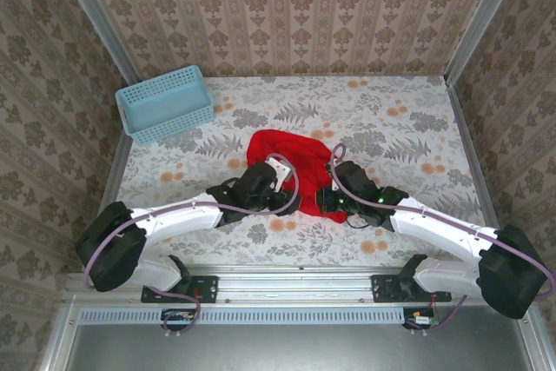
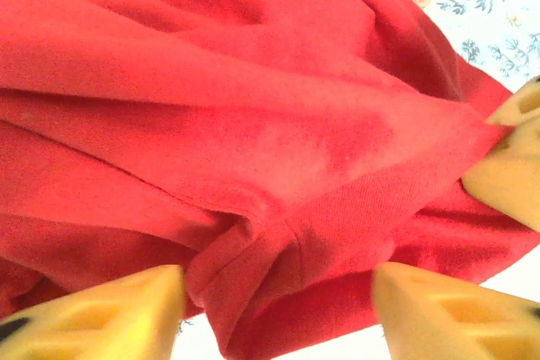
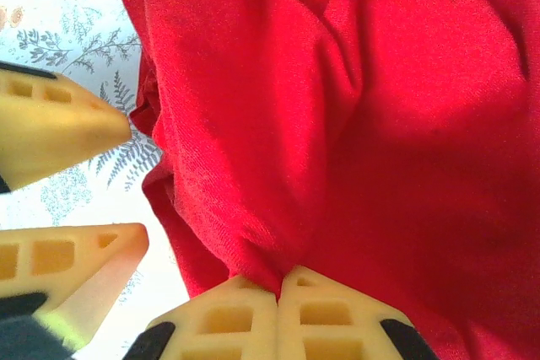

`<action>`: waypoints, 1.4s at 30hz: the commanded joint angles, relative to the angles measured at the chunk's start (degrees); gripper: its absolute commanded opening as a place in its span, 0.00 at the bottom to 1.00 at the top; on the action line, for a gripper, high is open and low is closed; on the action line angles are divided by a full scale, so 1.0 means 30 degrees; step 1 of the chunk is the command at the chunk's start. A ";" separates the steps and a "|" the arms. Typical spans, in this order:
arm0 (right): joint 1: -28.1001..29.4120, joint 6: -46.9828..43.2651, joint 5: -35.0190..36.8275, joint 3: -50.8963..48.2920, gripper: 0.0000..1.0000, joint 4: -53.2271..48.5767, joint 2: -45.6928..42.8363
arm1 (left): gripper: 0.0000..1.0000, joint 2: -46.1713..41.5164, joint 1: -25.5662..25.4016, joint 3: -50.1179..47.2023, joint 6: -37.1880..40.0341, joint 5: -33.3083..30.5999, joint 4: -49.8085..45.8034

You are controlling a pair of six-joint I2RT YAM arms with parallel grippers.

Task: Fold the inside-out t-shirt
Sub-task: Turn the T-shirt inside out at the center of the table.

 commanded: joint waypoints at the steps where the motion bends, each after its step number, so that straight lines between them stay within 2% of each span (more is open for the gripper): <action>1: 0.0155 -0.0531 -0.0971 0.0552 0.00 0.0484 -0.0076 | 0.68 0.0202 -0.0014 0.0188 0.1439 -0.0591 -0.0124; 5: 0.0429 -0.0727 -0.1602 0.0535 0.00 0.0735 -0.0143 | 0.65 0.1793 -0.0008 0.1538 0.1811 -0.1099 -0.0843; 11: 0.0571 -0.0760 -0.1329 0.0494 0.00 0.0651 -0.0128 | 0.66 0.2708 0.0131 0.2401 0.2071 -0.1058 -0.0548; 14: 0.0570 -0.0830 -0.1149 0.0436 0.00 0.0569 -0.0097 | 0.51 0.3028 0.0434 0.2805 0.1917 -0.1092 -0.0542; 18: 0.0566 -0.1114 -0.0860 0.0120 0.00 0.0419 0.0040 | 0.21 0.3213 0.1157 0.3062 0.0989 -0.1550 -0.0326; 22: 0.0573 -0.1557 0.0085 -0.0246 0.00 0.0176 0.0303 | 0.08 0.3343 0.1391 0.3157 0.0391 -0.1118 0.0233; 25: 0.0537 -0.1665 0.1564 0.0005 0.04 -0.0572 0.0399 | 0.00 0.3431 0.1371 0.3028 0.0034 -0.0706 0.0685; 26: 0.0511 -0.1637 0.2211 0.0126 0.05 -0.0841 0.0394 | 0.00 0.3451 0.1390 0.2914 -0.0109 -0.0557 0.0879; 29: 0.0197 -0.1169 0.4149 0.0696 0.20 -0.1819 0.0598 | 0.00 0.3538 0.1396 0.2793 -0.0455 0.0245 0.1335; 32: -0.0042 -0.1140 0.5057 0.1368 0.23 -0.2654 0.0816 | 0.00 0.3351 0.1424 0.2619 -0.0984 0.0875 0.1872; 38: 0.0929 -0.1394 0.5072 0.1958 0.32 -0.3418 -0.1418 | 0.00 0.2590 0.1477 0.2212 -0.2278 0.2102 0.2867; 42: 0.1747 -0.0731 0.3586 0.1638 0.38 -0.2136 -0.2442 | 0.00 0.2248 0.1540 0.1994 -0.2804 0.2583 0.3303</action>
